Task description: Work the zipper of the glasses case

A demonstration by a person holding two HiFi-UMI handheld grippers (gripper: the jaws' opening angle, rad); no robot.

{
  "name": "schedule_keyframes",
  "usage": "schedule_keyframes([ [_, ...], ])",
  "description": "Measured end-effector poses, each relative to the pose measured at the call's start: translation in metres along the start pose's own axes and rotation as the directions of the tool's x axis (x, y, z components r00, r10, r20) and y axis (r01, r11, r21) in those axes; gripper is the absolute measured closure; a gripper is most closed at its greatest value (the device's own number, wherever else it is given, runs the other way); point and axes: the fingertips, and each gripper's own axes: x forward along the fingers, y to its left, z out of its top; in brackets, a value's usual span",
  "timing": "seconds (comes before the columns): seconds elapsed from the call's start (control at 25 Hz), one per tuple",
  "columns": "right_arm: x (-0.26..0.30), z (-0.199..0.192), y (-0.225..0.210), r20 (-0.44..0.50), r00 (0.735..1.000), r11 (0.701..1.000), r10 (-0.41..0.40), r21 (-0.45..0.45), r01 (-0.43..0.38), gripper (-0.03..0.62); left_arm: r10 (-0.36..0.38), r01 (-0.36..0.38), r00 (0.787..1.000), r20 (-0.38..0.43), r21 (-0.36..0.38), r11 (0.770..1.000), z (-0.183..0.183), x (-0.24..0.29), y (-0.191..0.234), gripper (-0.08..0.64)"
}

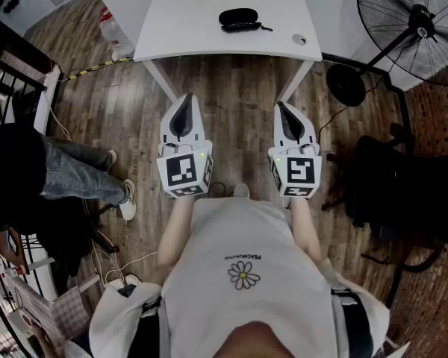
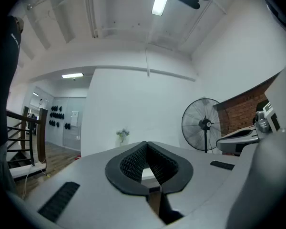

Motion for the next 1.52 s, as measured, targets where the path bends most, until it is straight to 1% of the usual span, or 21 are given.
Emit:
schedule_keyframes([
  [0.36,-0.002,-0.007,-0.003,-0.011,1.000,1.000,-0.005,0.016,0.005,0.589,0.005,-0.004,1.000,-0.008,0.021,1.000,-0.005,-0.004,0.000,0.546],
  [0.56,-0.006,-0.010,-0.006,-0.001,1.000,0.998,-0.002,0.061,0.002,0.589,0.013,-0.013,1.000,-0.014,0.033,0.999,-0.008,-0.007,0.001,0.546],
  [0.68,-0.007,-0.013,-0.010,-0.003,1.000,0.998,0.000,0.064,0.000,0.589,0.018,-0.018,1.000,-0.008,0.038,0.999,-0.008,-0.008,-0.001,0.546],
  [0.84,-0.012,-0.022,-0.010,-0.020,1.000,0.998,0.016,0.059,-0.014,0.589,0.025,-0.025,1.000,-0.003,0.005,1.000,-0.009,-0.017,-0.005,0.546],
  [1.08,-0.010,-0.027,-0.004,-0.030,0.998,0.997,0.053,0.052,-0.051,0.588,0.043,-0.043,0.999,-0.019,-0.012,0.999,-0.017,-0.017,0.000,0.546],
  [1.32,0.010,-0.025,-0.008,-0.017,0.998,0.997,0.062,0.039,-0.062,0.588,0.025,-0.025,1.000,-0.001,-0.009,1.000,-0.016,0.012,0.004,0.546],
  [1.52,0.040,-0.024,-0.032,-0.009,0.999,0.999,0.034,0.018,-0.034,0.589,0.014,-0.014,1.000,0.010,-0.046,0.999,-0.021,0.063,0.013,0.546],
])
